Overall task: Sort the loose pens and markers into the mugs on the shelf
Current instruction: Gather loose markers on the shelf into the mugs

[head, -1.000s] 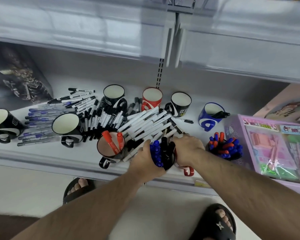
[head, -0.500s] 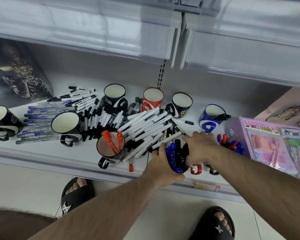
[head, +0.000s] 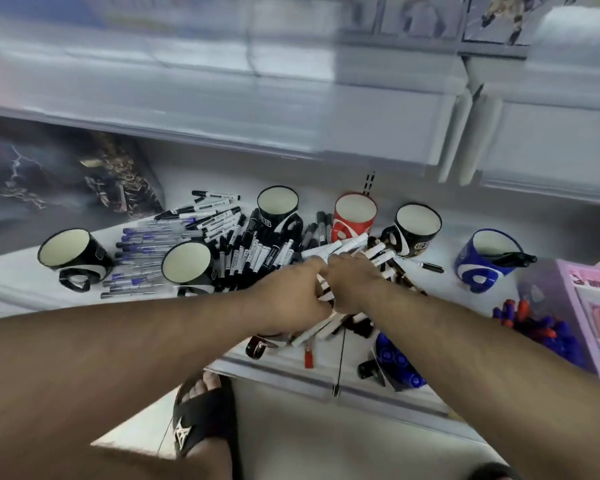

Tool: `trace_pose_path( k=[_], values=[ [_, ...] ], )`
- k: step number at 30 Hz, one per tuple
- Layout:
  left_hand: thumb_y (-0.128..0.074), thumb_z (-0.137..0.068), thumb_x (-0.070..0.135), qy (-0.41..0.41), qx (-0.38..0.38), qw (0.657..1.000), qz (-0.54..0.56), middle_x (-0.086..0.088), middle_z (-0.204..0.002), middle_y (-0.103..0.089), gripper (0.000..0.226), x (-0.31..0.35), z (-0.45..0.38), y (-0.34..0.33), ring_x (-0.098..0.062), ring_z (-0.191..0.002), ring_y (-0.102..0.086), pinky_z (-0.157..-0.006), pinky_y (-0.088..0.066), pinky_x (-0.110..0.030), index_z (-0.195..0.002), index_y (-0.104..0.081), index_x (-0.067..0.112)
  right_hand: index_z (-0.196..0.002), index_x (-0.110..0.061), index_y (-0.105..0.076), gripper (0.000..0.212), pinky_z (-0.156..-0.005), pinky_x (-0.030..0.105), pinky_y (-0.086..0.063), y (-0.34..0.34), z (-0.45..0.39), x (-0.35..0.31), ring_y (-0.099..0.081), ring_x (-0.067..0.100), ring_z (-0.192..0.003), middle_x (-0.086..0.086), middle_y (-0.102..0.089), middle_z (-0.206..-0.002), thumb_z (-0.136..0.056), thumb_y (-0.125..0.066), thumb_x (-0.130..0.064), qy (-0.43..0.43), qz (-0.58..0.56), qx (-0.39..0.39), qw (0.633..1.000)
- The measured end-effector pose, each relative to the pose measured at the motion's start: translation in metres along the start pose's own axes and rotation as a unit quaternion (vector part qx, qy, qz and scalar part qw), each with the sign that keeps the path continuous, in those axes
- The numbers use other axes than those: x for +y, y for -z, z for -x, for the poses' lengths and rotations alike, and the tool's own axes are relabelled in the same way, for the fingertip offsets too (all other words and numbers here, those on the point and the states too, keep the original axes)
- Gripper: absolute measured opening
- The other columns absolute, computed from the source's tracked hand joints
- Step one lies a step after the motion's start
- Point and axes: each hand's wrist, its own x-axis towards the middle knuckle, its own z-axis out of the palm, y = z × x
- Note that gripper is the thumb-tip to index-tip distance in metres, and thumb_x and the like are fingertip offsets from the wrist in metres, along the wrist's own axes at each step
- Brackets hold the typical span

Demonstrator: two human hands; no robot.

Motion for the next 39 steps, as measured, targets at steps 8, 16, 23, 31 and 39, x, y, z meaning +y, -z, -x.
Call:
trace_pose_path(
  k=[8, 16, 23, 31, 39],
  values=[
    [-0.058, -0.087, 0.02, 0.028, 0.015, 0.999, -0.002, 0.008, -0.106, -0.068, 0.035, -0.039, -0.018, 0.024, -0.012, -0.094, -0.062, -0.083, -0.052, -0.029, -0.121, -0.049, 0.023, -0.154, -0.009, -0.007, 0.108, -0.115, 0.054, -0.023, -0.031, -0.034, -0.024, -0.022, 0.04, -0.141, 0.02, -0.017, -0.155, -0.078, -0.076, -0.041, 0.016, 0.126, -0.04, 0.991],
    [-0.061, -0.088, 0.023, 0.053, 0.036, 0.989, 0.137, 0.001, -0.102, -0.067, 0.025, -0.05, -0.023, 0.026, -0.022, -0.09, -0.068, -0.079, -0.057, -0.036, -0.111, -0.052, 0.025, -0.149, -0.018, -0.026, 0.114, -0.116, 0.047, -0.022, -0.039, -0.044, 0.01, -0.033, 0.029, -0.137, 0.009, -0.036, -0.149, -0.058, -0.085, -0.054, 0.044, 0.056, -0.047, 0.996],
    [-0.059, -0.086, 0.016, 0.085, 0.037, 0.978, 0.185, -0.004, -0.102, -0.068, 0.028, -0.052, -0.031, 0.023, -0.026, -0.087, -0.071, -0.074, -0.058, -0.041, -0.113, -0.055, 0.024, -0.118, -0.019, -0.051, 0.042, -0.088, 0.033, -0.046, -0.034, -0.042, 0.023, -0.058, 0.023, -0.108, 0.003, -0.059, -0.117, -0.08, -0.07, -0.022, 0.064, -0.007, 0.001, 0.998],
    [-0.053, -0.088, 0.009, 0.067, 0.097, 0.962, 0.246, -0.006, -0.09, -0.065, 0.027, -0.041, -0.036, 0.03, -0.031, -0.081, -0.068, -0.078, -0.056, -0.046, -0.114, -0.055, 0.016, -0.124, -0.011, -0.049, 0.051, -0.075, 0.028, -0.038, -0.001, -0.015, 0.057, -0.06, 0.028, -0.102, 0.008, -0.06, -0.112, -0.078, -0.071, -0.014, -0.043, -0.164, 0.166, 0.971],
    [-0.062, -0.073, 0.052, -0.054, 0.056, 0.993, 0.089, -0.003, -0.141, -0.044, 0.077, -0.029, -0.052, 0.005, -0.02, -0.128, -0.045, -0.106, -0.042, -0.042, -0.141, -0.033, 0.031, -0.09, -0.017, -0.06, 0.024, -0.064, 0.026, -0.048, 0.067, 0.054, 0.01, -0.061, 0.015, -0.074, 0.0, -0.062, -0.083, -0.074, -0.075, -0.009, -0.094, -0.407, 0.375, 0.828]
  ],
)
